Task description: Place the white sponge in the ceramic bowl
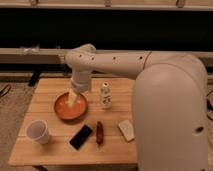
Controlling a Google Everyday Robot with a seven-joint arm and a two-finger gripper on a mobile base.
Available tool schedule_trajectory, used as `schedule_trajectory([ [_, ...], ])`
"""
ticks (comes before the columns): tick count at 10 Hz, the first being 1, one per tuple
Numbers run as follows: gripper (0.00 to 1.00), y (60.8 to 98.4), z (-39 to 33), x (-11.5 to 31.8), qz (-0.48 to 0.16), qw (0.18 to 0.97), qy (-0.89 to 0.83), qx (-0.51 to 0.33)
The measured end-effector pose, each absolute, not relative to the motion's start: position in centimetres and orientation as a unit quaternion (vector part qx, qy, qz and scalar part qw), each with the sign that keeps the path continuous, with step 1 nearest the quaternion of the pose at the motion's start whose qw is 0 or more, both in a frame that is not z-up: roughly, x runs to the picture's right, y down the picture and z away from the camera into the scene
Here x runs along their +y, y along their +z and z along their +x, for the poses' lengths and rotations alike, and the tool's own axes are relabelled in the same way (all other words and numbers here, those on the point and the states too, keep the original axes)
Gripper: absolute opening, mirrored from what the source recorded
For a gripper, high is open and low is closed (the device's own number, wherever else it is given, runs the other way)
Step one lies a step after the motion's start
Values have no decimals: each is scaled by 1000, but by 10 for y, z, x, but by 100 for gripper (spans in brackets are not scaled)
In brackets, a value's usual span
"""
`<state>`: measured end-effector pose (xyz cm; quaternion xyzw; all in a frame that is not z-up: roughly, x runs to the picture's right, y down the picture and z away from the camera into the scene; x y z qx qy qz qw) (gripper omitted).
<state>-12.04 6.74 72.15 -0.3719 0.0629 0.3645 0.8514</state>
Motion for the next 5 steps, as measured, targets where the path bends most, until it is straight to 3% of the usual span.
schedule_trajectory([
  [3,80,709,-93,104,-381,828,397,104],
  [5,80,722,-70,129,-385,815,412,129],
])
